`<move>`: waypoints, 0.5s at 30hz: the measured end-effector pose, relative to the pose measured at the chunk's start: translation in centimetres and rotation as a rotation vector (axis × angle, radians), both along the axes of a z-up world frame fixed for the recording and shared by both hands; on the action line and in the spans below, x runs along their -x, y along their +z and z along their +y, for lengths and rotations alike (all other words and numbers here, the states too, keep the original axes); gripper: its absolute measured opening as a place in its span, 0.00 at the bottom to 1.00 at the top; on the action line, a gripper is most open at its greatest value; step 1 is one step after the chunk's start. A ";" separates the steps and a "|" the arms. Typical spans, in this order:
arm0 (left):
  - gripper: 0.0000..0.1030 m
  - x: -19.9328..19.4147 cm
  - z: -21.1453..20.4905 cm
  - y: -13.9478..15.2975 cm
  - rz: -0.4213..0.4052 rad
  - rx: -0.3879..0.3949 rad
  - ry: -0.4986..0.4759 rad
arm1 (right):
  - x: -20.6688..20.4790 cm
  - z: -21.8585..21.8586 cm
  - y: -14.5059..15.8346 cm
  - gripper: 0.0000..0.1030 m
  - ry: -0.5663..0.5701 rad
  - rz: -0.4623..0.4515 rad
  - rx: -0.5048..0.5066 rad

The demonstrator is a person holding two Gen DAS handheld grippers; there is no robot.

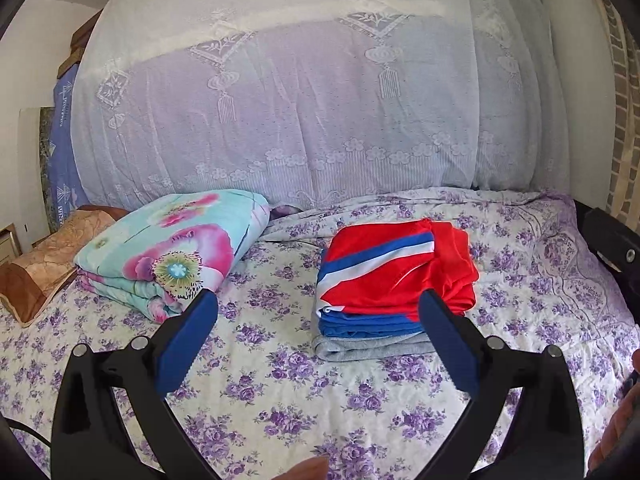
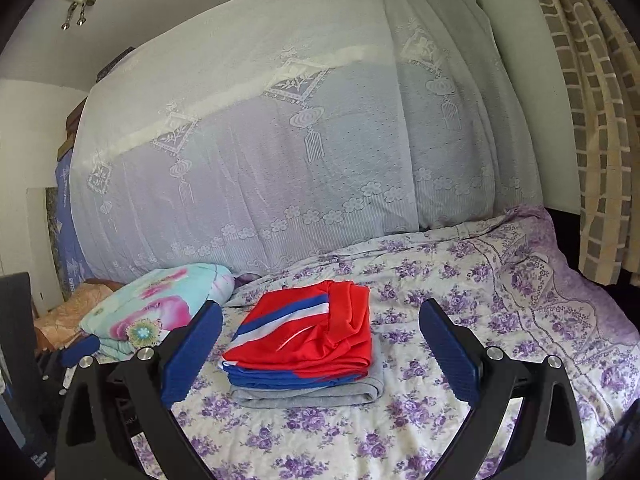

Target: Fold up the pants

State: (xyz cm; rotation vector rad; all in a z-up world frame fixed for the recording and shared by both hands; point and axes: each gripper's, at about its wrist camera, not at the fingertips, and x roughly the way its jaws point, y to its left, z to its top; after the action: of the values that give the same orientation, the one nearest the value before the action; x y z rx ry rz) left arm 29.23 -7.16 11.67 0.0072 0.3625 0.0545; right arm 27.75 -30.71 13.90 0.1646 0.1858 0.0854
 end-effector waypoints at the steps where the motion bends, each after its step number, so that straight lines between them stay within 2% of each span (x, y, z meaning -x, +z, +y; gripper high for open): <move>1: 0.95 -0.3 0.2 -0.2 0.006 0.008 -0.004 | -0.5 0.3 -0.3 0.96 0.004 0.016 -0.009; 4: 0.95 -1.9 0.3 -1.4 0.065 -0.004 -0.014 | -2.2 1.3 -2.0 0.96 0.054 0.039 0.012; 8: 0.95 -3.3 0.8 -2.7 0.112 0.008 -0.016 | -4.1 1.8 -3.7 0.96 0.056 0.076 0.055; 15: 0.95 -3.7 0.6 -3.4 0.120 -0.008 -0.002 | -4.7 1.8 -4.5 0.96 0.081 0.096 0.038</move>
State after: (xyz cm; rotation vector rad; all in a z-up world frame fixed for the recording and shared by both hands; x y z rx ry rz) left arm 32.91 -6.52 8.30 0.0185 0.4825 0.0536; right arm 32.48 -28.94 9.42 0.1234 0.2899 0.1545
